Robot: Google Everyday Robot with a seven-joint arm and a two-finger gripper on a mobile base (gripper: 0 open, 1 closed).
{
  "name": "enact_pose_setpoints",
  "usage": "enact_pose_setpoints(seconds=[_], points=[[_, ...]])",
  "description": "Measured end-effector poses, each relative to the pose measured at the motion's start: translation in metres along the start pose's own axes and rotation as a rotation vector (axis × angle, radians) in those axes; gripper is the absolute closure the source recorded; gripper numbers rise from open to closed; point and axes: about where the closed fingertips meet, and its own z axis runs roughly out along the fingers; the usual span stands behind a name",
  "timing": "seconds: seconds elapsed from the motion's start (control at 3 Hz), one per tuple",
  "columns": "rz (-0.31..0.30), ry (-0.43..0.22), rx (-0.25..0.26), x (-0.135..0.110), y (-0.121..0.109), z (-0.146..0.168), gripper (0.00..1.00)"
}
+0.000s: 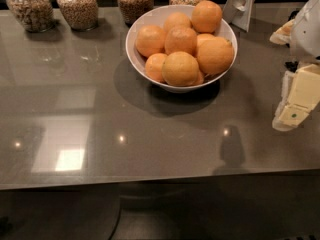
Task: Pick orange from white bowl
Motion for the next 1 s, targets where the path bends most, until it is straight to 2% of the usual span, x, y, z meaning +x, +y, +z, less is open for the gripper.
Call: enact_pose_setpoints(seconds=[0.33, 0.67, 1.0], points=[[0.0, 0.0, 0.0, 0.0, 0.0, 0.0, 0.0], [-0.022, -0.071, 0.019, -0.011, -0.01, -0.001, 0.0], [-0.036, -0.24, 0.071, -0.037, -0.047, 0.0, 0.0]])
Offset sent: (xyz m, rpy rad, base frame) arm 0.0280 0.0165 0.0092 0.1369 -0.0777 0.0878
